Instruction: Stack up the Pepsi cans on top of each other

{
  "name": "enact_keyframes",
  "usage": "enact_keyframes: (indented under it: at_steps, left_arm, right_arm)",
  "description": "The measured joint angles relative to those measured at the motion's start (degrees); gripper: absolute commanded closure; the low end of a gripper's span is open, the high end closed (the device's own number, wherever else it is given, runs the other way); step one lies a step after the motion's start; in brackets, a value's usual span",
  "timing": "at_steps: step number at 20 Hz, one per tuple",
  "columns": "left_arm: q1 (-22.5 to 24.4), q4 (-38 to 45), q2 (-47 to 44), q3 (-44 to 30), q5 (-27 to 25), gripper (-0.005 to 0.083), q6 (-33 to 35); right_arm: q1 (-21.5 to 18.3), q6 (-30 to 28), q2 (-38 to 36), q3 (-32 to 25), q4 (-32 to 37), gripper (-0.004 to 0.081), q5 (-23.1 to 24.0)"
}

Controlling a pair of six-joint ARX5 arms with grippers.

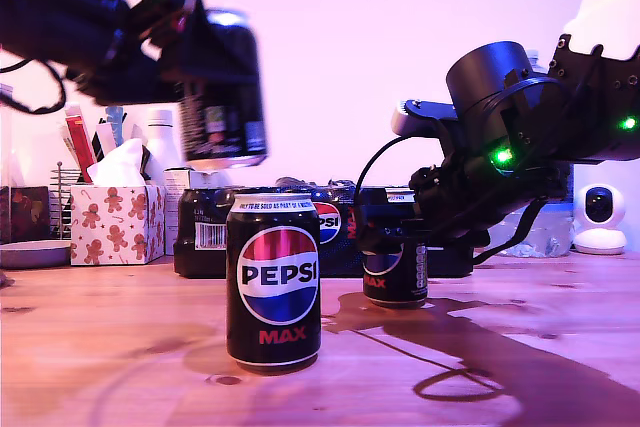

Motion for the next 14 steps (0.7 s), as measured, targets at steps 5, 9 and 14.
enact_keyframes:
  at_steps: [5, 9, 14]
  left_arm:
    - [-2.6, -0.7, 0.0, 0.0, -0.2, 0.0330, 0.0]
    - [-2.8, -1.2, 0.0, 0.0, -0.6, 0.0329, 0.0]
    - [-4.1, -1.8, 0.0, 0.0, -0.5, 0.0329, 0.0]
  right_arm:
    - [0.0, 0.0, 0.0, 0.0, 0.0, 0.0401, 0.0]
    - [0.0, 0.0, 0.0, 0.0, 0.0, 0.0401, 0.0]
    - [0.0, 0.0, 0.0, 0.0, 0.0, 0.0401, 0.0]
